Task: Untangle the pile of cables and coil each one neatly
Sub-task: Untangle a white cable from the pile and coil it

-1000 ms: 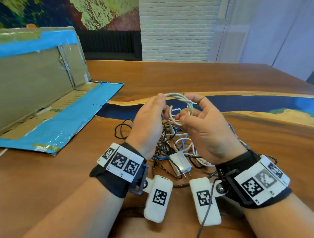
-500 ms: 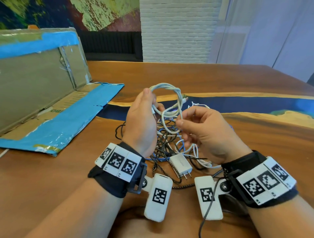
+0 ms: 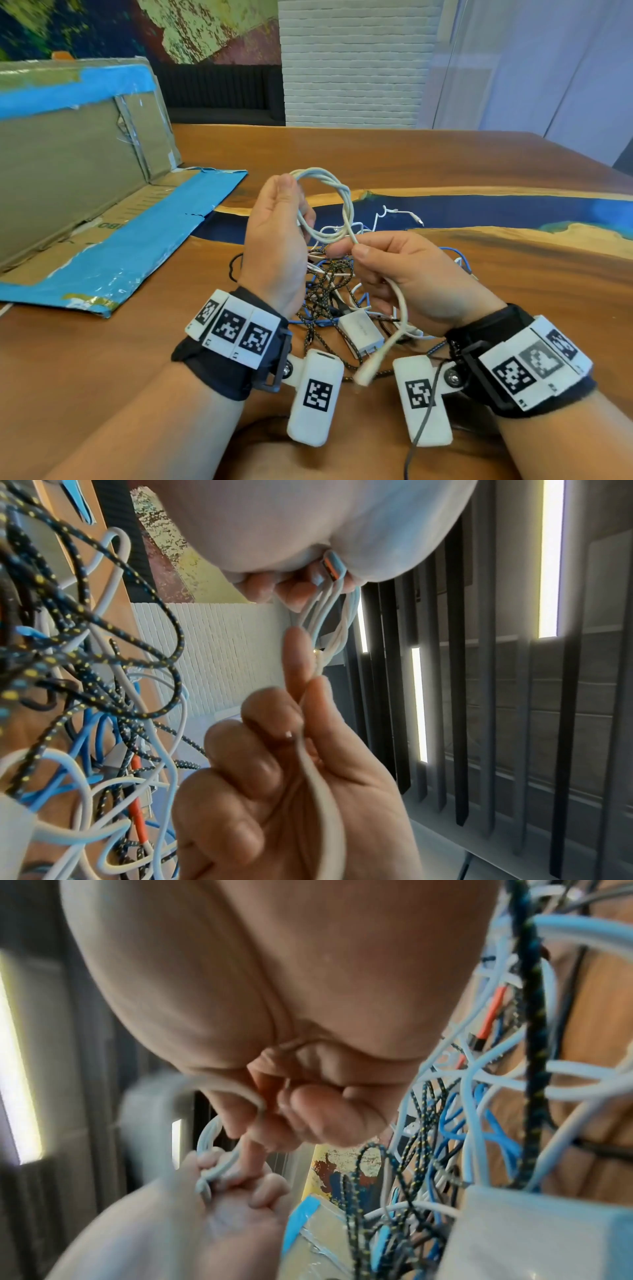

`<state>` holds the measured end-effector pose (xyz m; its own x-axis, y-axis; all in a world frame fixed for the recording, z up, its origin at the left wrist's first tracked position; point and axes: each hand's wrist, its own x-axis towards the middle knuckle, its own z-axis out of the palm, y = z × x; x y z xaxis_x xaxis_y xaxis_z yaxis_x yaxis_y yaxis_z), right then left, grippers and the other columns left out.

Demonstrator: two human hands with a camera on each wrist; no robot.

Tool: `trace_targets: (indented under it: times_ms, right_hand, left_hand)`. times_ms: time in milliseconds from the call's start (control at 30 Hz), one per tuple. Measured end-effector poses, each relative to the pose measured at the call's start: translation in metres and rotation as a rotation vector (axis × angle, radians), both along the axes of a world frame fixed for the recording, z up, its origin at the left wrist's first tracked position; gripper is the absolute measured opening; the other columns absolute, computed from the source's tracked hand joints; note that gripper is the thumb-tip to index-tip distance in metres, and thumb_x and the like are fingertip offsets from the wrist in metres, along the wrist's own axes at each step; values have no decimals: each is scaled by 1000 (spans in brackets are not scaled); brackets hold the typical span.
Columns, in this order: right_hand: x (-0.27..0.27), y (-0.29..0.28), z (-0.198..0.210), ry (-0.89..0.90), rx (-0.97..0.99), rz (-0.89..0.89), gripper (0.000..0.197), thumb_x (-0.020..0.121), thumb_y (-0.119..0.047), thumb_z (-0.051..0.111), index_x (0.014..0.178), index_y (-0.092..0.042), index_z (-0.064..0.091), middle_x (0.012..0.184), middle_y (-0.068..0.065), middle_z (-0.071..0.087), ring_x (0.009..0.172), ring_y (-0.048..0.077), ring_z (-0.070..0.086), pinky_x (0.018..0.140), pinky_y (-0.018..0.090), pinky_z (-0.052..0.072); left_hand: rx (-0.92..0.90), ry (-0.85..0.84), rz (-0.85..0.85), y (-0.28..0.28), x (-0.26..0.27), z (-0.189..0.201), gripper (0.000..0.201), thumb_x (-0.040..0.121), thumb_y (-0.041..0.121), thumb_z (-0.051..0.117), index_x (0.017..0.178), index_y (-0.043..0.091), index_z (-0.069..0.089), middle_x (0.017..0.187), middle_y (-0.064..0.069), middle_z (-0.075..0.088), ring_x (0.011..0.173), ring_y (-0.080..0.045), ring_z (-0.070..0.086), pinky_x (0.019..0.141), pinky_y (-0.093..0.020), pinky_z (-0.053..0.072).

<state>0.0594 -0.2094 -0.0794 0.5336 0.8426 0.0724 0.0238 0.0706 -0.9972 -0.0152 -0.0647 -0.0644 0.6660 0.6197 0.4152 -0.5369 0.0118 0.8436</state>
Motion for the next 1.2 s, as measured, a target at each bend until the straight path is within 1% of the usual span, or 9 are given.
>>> trace_targets:
  times_ms: [67, 133, 200, 400, 533, 667, 833, 1000, 1200]
  right_hand:
    - [-4, 3, 1, -168, -63, -111, 28, 104, -13, 53, 111, -20, 79, 62, 0, 42, 54, 15, 33, 48, 24, 29]
    - [-5, 3, 1, -229, -74, -176, 26, 103, -7, 55, 116, -13, 76, 52, -16, 52, 48, 2, 48, 49, 11, 35]
    - [-4, 3, -1, -220, -37, -226, 23, 100, -3, 58, 116, -6, 74, 50, -19, 58, 46, -5, 55, 46, 7, 39]
    - [-3, 8, -5, -98, 77, -395, 14, 97, -11, 66, 98, -13, 80, 65, 5, 65, 52, 15, 54, 43, 25, 44]
    - [-5, 10, -1, -15, 219, -449, 17, 99, -13, 63, 107, -11, 77, 86, 10, 76, 79, 25, 72, 65, 34, 58]
    - [-7, 10, 3, 168, 358, -308, 27, 100, -4, 53, 124, -2, 67, 117, 19, 74, 104, 29, 71, 82, 40, 59]
    - [-5, 10, 2, 258, 422, -288, 37, 83, -17, 67, 117, -2, 70, 102, 13, 71, 94, 24, 66, 81, 34, 59]
    - [-1, 7, 3, 323, 415, -341, 21, 90, -11, 62, 105, -2, 72, 92, 11, 74, 84, 20, 72, 83, 30, 62]
    - [-3, 10, 0, 422, 423, -334, 22, 97, 0, 56, 117, -3, 65, 92, 15, 75, 83, 23, 75, 77, 30, 63]
  left_hand:
    - [1, 12, 12, 0, 0, -1, 38, 111, 26, 33, 75, 18, 42, 65, 4, 35, 61, -15, 30, 54, -26, 28]
    - [2, 23, 11, -2, -1, -1, 39, 111, 26, 33, 75, 18, 43, 67, 3, 34, 62, -14, 29, 54, -25, 28]
    - [10, 28, -6, -4, -1, -2, 38, 111, 27, 32, 76, 19, 44, 68, 3, 34, 62, -14, 30, 56, -25, 29]
    - [82, 0, -126, -4, -4, -4, 36, 109, 27, 34, 79, 18, 51, 74, 1, 43, 68, -13, 39, 66, -24, 37]
    - [106, 13, -186, -10, -3, -7, 34, 108, 31, 34, 84, 17, 54, 77, 0, 48, 71, -14, 44, 69, -30, 37]
    - [91, 19, -216, -14, -4, -9, 32, 105, 34, 35, 86, 17, 54, 75, 4, 54, 70, -11, 47, 63, -26, 37]
    - [101, 33, -224, -12, -1, -11, 30, 101, 37, 38, 88, 13, 53, 75, 0, 49, 68, -13, 44, 59, -28, 33]
    - [109, 85, -234, -15, 1, -15, 30, 100, 36, 38, 87, 15, 55, 71, 2, 51, 66, -12, 47, 59, -28, 36]
    - [127, 102, -167, -12, 2, -14, 34, 111, 21, 34, 85, 13, 54, 63, 9, 50, 63, -12, 46, 60, -28, 38]
